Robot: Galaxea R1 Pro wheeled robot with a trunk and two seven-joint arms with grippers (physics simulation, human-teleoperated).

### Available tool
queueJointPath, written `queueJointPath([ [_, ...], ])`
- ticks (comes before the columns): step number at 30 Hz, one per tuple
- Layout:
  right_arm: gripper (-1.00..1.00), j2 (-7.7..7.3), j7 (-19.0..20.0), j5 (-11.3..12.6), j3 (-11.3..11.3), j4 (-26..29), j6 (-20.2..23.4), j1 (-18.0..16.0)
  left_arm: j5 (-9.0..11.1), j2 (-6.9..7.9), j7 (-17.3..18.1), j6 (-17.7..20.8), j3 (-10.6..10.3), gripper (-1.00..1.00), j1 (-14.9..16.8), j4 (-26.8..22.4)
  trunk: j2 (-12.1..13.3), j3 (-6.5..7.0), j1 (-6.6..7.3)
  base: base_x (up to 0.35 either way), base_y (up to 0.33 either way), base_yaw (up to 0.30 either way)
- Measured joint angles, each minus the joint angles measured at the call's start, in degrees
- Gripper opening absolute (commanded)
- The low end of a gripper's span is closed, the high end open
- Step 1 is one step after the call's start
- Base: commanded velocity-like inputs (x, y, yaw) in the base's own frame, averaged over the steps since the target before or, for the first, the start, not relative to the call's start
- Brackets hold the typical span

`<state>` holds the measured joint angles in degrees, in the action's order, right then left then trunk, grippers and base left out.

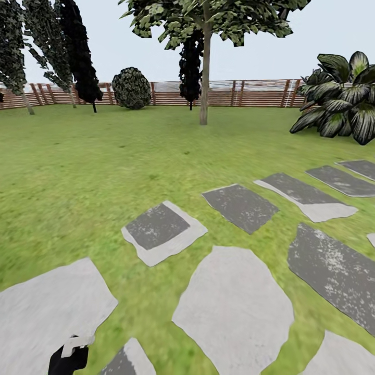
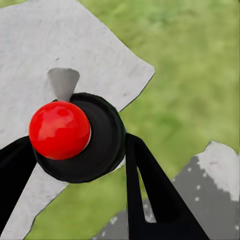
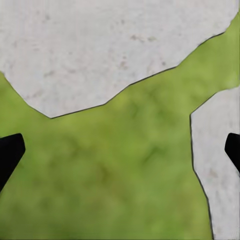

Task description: In the garden, pick up the pesticide atomizer on the floor and spray pesticide onto both trees until each tree trunk is fully covered.

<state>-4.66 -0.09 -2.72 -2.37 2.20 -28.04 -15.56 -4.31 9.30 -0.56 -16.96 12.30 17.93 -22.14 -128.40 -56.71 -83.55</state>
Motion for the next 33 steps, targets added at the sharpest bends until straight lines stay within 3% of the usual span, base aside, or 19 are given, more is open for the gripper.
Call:
queueJointPath([
  [33, 1.0, 0.0, 0.0, 0.01, 0.0, 0.0, 0.0, 0.0, 0.0, 0.0, -0.06, 0.0, 0.01, -1.0, 0.0, 0.0, 0.0, 0.0, 0.0, 0.339, 0.0, 0.0],
])
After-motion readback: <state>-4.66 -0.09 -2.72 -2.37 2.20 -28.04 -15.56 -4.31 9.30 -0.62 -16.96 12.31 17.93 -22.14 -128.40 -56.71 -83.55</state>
